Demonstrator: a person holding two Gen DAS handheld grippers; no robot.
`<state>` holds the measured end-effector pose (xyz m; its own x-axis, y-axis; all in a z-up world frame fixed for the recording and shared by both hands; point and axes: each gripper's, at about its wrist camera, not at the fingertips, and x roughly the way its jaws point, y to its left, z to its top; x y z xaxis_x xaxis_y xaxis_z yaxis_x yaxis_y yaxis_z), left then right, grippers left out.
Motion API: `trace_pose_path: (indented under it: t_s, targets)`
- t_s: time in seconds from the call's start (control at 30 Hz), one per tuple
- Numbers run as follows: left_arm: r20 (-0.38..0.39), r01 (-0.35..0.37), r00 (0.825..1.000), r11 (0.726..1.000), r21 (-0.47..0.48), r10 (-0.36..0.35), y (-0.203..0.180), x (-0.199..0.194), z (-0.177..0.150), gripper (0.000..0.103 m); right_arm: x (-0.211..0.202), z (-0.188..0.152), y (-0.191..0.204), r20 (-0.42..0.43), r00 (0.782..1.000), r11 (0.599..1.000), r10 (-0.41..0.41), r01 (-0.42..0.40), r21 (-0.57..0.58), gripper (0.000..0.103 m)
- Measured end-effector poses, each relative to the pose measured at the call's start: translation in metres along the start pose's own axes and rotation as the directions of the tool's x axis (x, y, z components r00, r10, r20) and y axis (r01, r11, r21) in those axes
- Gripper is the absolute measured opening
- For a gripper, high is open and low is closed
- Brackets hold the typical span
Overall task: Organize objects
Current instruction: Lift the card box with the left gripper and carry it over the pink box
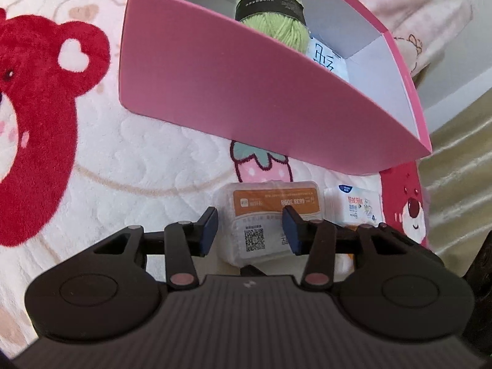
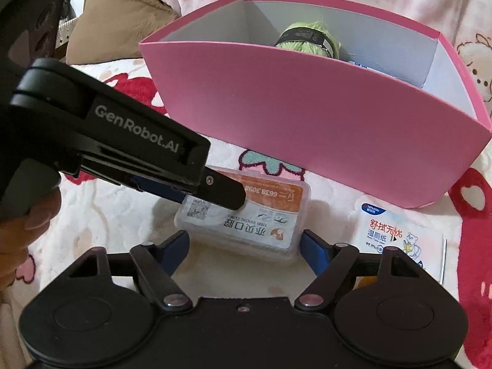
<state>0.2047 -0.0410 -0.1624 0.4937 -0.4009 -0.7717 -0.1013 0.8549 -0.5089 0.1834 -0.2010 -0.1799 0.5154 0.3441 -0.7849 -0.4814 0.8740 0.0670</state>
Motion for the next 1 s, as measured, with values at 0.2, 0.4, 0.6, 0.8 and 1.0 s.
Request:
trace_pose_path:
  t_s: [0.2,0.4,0.6,0.8,1.0]
  targets:
    - [0.036,-0.017,0.999,1.000,0.022,0.016,-0.007,-0.009,-0.009,0.044,-0.004,-0.003,0.005,0.004,1.000,1.000,-0.013,0.013,-0.009,0.084]
    - [0.062,-0.011,0.998,0.997,0.081,0.006,-0.017,-0.034,-0.017,0.044,-0.030,-0.005,0.008,0.053,0.999,1.000,-0.005,0.004,0.005,0.081]
    - [0.078,-0.031,0.997,0.987,0.159,0.018,-0.034,-0.074,-0.028,0.044,-0.067,-0.011,0.021,0.109,0.994,0.998,-0.001,-0.006,0.061,0.075]
    - [0.097,-0.034,0.995,0.977,0.209,0.014,-0.048,-0.114,-0.030,0.044,-0.101,-0.006,0.031,0.151,0.989,0.998,0.005,-0.014,0.064,0.069]
    - [0.163,-0.056,0.986,0.967,0.250,0.015,-0.065,-0.154,-0.029,0.044,-0.135,0.011,0.044,0.175,0.985,1.000,0.005,-0.008,0.022,0.064]
